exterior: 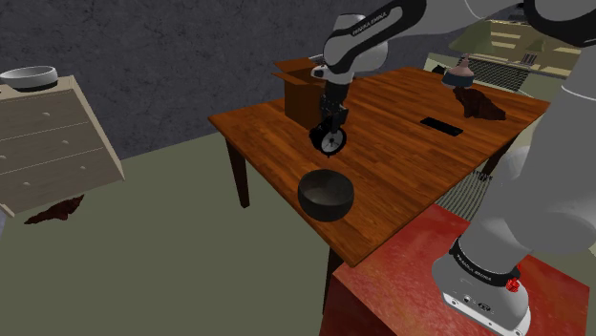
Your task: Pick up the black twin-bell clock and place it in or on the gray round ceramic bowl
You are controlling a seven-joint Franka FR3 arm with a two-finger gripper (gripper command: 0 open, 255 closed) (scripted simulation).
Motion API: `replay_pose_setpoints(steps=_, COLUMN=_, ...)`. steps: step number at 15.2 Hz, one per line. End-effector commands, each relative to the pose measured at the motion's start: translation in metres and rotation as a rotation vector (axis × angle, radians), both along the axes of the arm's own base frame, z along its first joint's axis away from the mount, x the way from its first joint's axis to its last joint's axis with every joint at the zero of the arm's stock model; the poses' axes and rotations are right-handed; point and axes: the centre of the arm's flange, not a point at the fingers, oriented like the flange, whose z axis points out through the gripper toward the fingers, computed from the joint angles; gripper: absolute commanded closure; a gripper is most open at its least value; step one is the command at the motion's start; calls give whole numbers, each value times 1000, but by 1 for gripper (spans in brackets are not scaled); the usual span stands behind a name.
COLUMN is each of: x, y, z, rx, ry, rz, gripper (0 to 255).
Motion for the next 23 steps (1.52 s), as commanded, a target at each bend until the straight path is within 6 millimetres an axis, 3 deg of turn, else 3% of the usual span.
replay_pose_setpoints(steps=1, x=0, y=0, z=11, rx=0, ry=0, rz=0, gripper=255)
replay_pose_setpoints(steps=23, x=0, y=0, z=127, rx=0, ry=0, rz=0, gripper=255)
